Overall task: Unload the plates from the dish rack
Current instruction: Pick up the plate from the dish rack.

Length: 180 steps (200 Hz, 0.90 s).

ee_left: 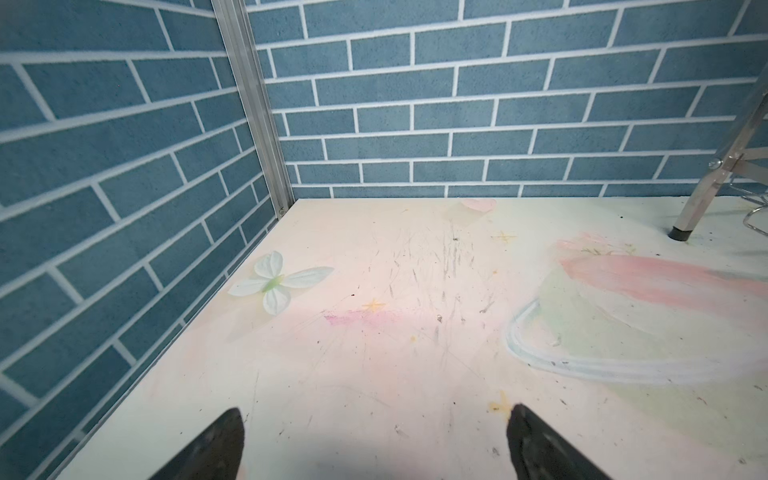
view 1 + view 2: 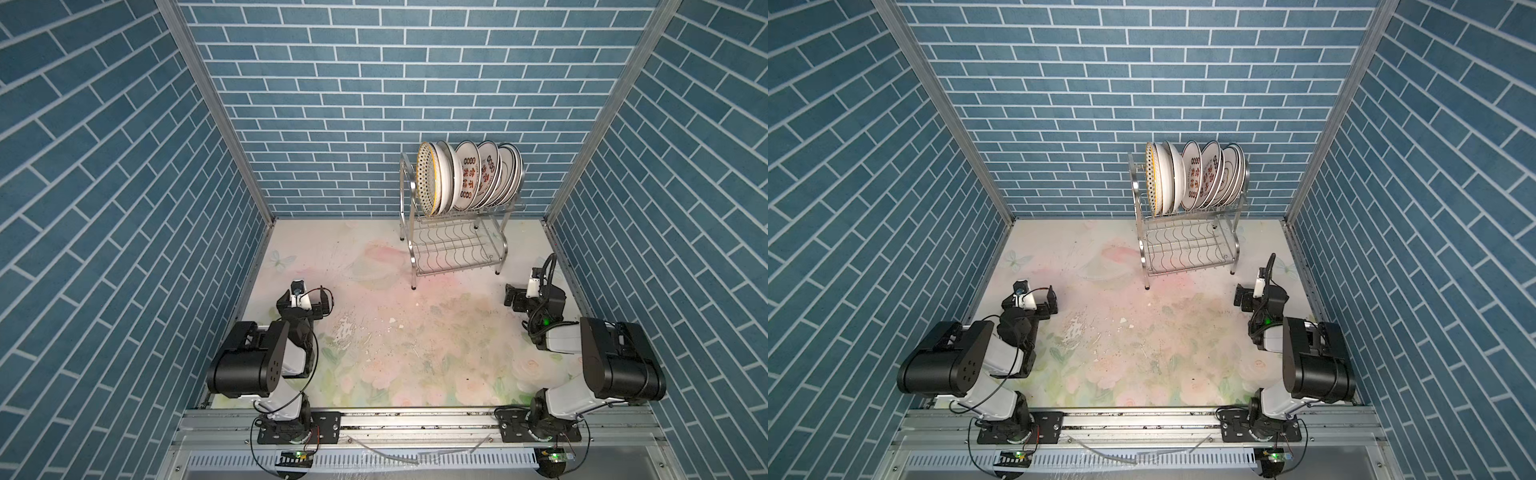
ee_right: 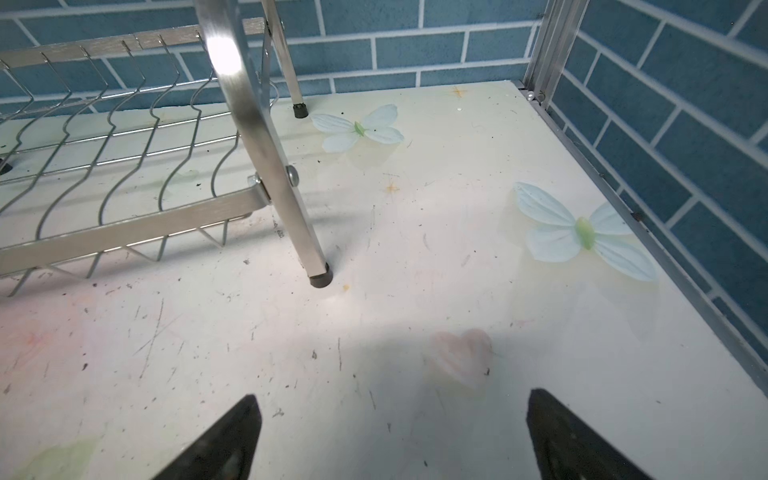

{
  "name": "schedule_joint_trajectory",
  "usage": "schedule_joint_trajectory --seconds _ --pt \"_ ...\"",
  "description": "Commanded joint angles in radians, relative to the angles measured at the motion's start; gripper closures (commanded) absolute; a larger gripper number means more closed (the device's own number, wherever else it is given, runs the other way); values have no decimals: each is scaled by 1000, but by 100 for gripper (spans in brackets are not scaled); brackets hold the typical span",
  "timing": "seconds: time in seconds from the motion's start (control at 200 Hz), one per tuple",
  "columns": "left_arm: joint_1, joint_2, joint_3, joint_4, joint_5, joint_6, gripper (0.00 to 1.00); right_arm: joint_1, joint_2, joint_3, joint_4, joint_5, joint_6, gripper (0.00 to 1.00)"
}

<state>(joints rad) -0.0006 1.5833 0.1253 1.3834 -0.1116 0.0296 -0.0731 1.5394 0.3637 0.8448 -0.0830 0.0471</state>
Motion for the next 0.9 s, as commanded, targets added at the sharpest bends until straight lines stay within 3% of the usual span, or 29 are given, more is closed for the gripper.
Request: schedule_joint_trajectory --seconds 0.0,0.355,0.535,0.895 --pt "-2 2 2 23 7 -5 1 4 4 34 12 -11 -3 1" --pt "-2 1 5 24 -29 -17 1 4 2 32 13 -11 -3 1" --pt "-2 8 9 23 47 8 1 4 3 32 14 -11 -2 1" --pt "-2 -28 66 -118 76 21 1 3 2 32 15 -11 -1 1"
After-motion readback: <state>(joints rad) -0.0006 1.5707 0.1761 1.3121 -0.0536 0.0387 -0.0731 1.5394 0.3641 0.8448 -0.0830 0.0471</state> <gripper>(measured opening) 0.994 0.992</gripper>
